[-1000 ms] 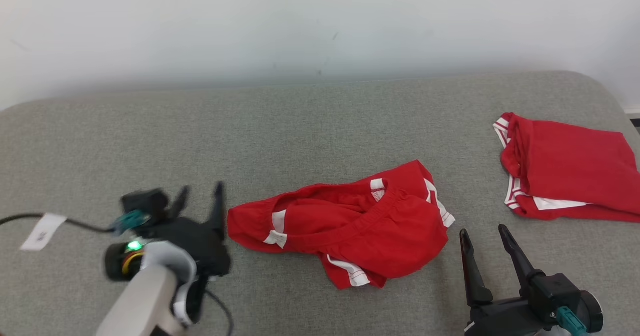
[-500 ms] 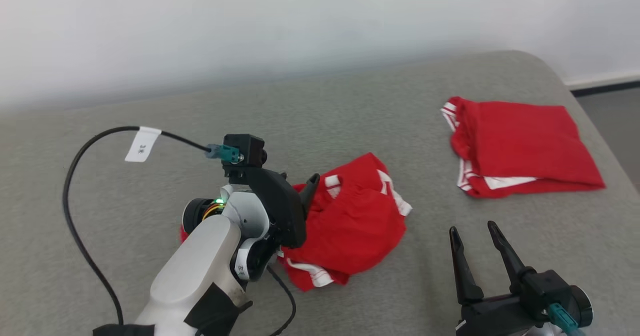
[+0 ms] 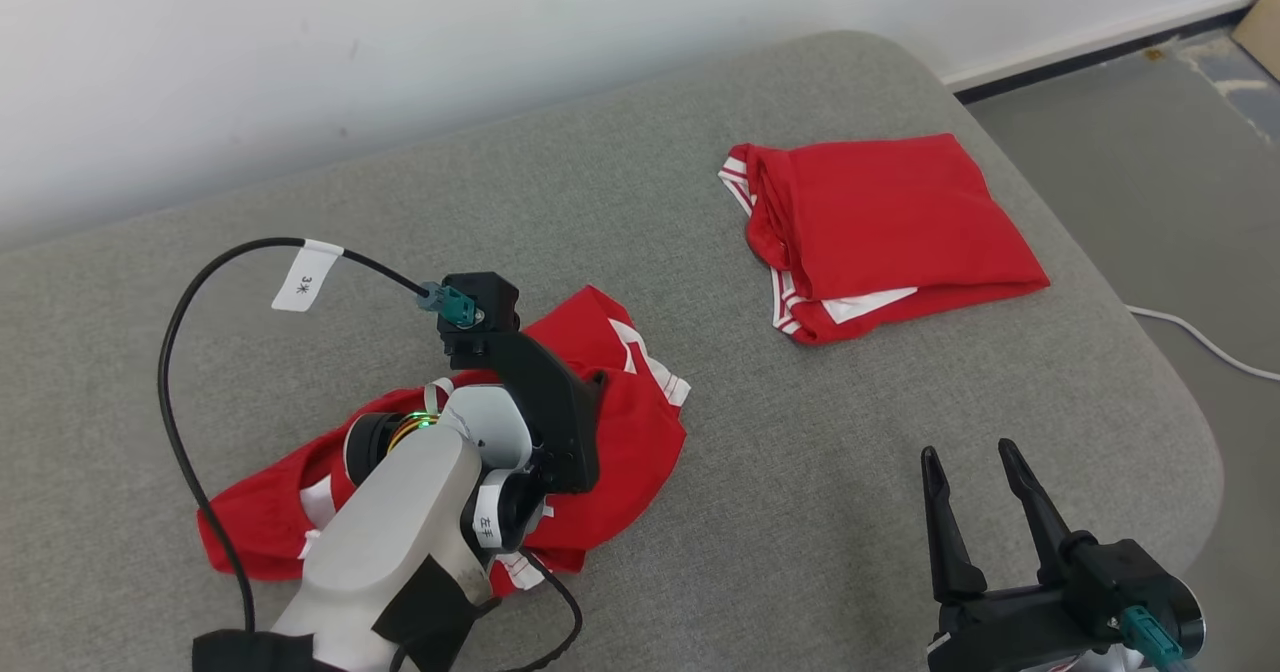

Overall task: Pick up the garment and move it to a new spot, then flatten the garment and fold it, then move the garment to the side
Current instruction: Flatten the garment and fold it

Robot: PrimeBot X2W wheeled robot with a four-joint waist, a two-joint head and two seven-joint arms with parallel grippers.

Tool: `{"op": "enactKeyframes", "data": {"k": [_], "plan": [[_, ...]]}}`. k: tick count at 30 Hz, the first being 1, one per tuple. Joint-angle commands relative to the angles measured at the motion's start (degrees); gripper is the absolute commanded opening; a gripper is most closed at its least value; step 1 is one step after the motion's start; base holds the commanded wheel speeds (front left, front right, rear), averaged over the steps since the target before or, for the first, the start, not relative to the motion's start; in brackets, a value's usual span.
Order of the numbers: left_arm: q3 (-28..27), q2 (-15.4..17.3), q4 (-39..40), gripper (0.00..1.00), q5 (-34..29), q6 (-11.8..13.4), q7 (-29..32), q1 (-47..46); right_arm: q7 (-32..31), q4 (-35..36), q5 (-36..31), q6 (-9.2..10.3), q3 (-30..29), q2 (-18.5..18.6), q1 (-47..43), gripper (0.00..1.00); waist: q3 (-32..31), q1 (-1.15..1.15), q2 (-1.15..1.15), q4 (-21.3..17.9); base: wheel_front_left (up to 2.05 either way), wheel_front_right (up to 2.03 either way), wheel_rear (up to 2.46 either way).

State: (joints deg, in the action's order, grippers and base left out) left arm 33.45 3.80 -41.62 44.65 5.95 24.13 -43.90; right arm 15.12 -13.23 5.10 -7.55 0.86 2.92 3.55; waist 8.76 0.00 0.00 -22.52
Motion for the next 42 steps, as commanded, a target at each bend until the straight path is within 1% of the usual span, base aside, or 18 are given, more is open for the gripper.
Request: {"op": "enactKeyframes", "data": {"k": [1,2,3,4,7,15,19,22,23,26,27,31,33,35,39,40,41,42], "plan": [[0.18,0.01,-0.09,1.00,-0.25,0.00,0.26,-0.76,0.00,0.41,0.69,0.15,0.23,-0.06,0.53,1.00,1.08,0.00,0.00,-0.73,0.00,0.00,0.00],[0.34,-0.01,0.00,0.41,-0.33,-0.20,0.21,-0.94,0.01,0.47,0.73,0.15,0.42,-0.05,0.74,1.00,1.15,0.00,0.00,-0.53,0.00,0.00,0.00],[0.32,-0.06,0.43,0.14,-0.31,-0.63,-0.59,-1.14,0.01,0.54,0.81,0.15,0.55,-0.05,0.87,1.00,1.20,0.00,0.00,-0.22,0.00,0.00,0.00],[0.41,-0.11,0.88,0.00,-0.25,-1.25,-1.20,-1.26,0.01,0.55,0.84,0.15,0.83,-0.05,0.88,1.00,1.23,0.00,0.00,0.02,0.00,0.00,0.00],[0.22,-0.24,2.55,0.00,-0.90,-3.10,-5.55,-2.17,0.01,0.42,0.88,0.15,0.94,-0.04,1.06,1.00,1.23,0.00,0.00,1.04,0.00,0.00,0.00],[0.63,-0.62,8.06,0.00,-4.59,-8.04,-21.75,-7.93,0.01,0.14,-0.22,0.15,0.83,-0.06,0.82,1.00,0.31,0.00,0.00,4.43,0.00,0.00,0.00],[1.24,-0.74,13.66,0.00,-3.61,-10.50,-25.86,-9.83,0.01,-0.05,-0.68,0.15,0.51,-0.03,0.58,1.00,-0.50,0.00,0.00,7.11,0.00,0.00,0.00],[1.27,-0.68,19.45,0.00,-1.62,-11.41,-26.76,-7.48,0.01,0.19,-1.04,0.15,-0.17,-0.04,-0.20,1.00,-1.26,0.00,0.00,9.73,0.00,0.00,0.00],[1.45,-0.06,21.44,0.00,-0.96,-11.32,-26.21,-5.48,0.00,0.28,-1.25,0.15,-0.33,-0.03,-0.43,1.00,-1.53,0.00,0.00,10.65,0.00,0.00,0.00],[1.91,6.24,30.50,0.00,0.97,-8.82,-22.27,6.08,0.01,0.64,-1.54,0.15,-0.63,-0.06,-1.01,1.00,-1.83,0.00,0.00,14.39,0.00,0.00,0.00],[1.91,6.24,30.50,0.00,0.97,-8.82,-22.27,6.08,0.01,0.64,-1.54,0.15,-0.63,-0.06,-1.01,1.00,-1.83,0.00,0.00,14.39,0.00,0.00,0.00],[2.56,13.99,39.14,0.00,2.88,-5.19,-19.98,22.76,0.01,0.71,-2.09,0.15,-1.17,-0.01,-1.33,1.00,-1.36,0.00,0.00,18.15,0.00,0.00,0.00],[4.00,17.45,41.75,0.00,3.32,-5.26,-19.57,30.00,0.00,0.92,-2.32,0.15,-1.42,-0.04,-1.06,1.00,-0.90,0.00,0.00,20.00,0.00,0.00,0.00],[5.56,19.57,42.56,0.00,3.56,-5.22,-19.13,35.58,0.00,1.05,-2.77,0.15,-1.56,-0.06,-0.81,1.00,-0.49,0.00,0.00,21.82,0.00,0.00,0.00],[8.14,20.41,41.32,0.02,2.90,-5.85,-19.10,39.91,0.00,0.97,-3.72,0.15,-1.83,-0.03,-0.26,1.00,-0.29,0.00,0.00,25.11,0.00,0.00,0.00],[8.53,20.20,40.59,0.45,2.49,-5.57,-19.17,40.09,0.01,0.83,-4.07,0.15,-1.58,-0.03,-0.06,1.00,-0.42,0.00,0.00,25.65,0.00,0.00,0.00],[8.82,19.75,39.71,1.00,2.61,-5.45,-18.87,40.10,-0.01,0.71,-4.15,0.15,-1.45,-0.04,0.07,1.00,-0.60,0.00,0.00,26.05,0.00,0.00,0.00],[8.63,19.00,39.14,1.00,3.13,-5.38,-19.30,40.03,-0.04,0.63,-4.14,0.15,-1.34,-0.03,0.01,1.00,-0.85,0.00,0.00,26.34,0.00,0.00,0.00]]}}
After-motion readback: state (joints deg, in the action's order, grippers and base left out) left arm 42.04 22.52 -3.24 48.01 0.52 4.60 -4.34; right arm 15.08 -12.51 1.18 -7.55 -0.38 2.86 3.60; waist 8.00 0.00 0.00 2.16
